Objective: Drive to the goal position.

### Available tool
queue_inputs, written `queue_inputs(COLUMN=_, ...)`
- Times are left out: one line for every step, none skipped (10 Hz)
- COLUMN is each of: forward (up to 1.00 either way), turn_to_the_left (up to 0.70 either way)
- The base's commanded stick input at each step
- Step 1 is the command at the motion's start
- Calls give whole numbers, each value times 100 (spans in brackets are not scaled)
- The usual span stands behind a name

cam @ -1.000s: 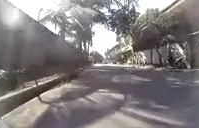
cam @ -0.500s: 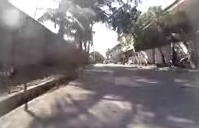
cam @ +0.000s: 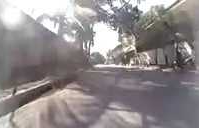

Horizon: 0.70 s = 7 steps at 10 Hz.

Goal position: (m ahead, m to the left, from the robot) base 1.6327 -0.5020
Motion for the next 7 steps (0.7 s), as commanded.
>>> queue_inputs(forward=70, turn_to_the_left=-35)
queue_inputs(forward=70, turn_to_the_left=-35)
queue_inputs(forward=70, turn_to_the_left=-35)
queue_inputs(forward=70, turn_to_the_left=-35)
queue_inputs(forward=70, turn_to_the_left=0)
queue_inputs(forward=70, turn_to_the_left=0)
queue_inputs(forward=70, turn_to_the_left=0)
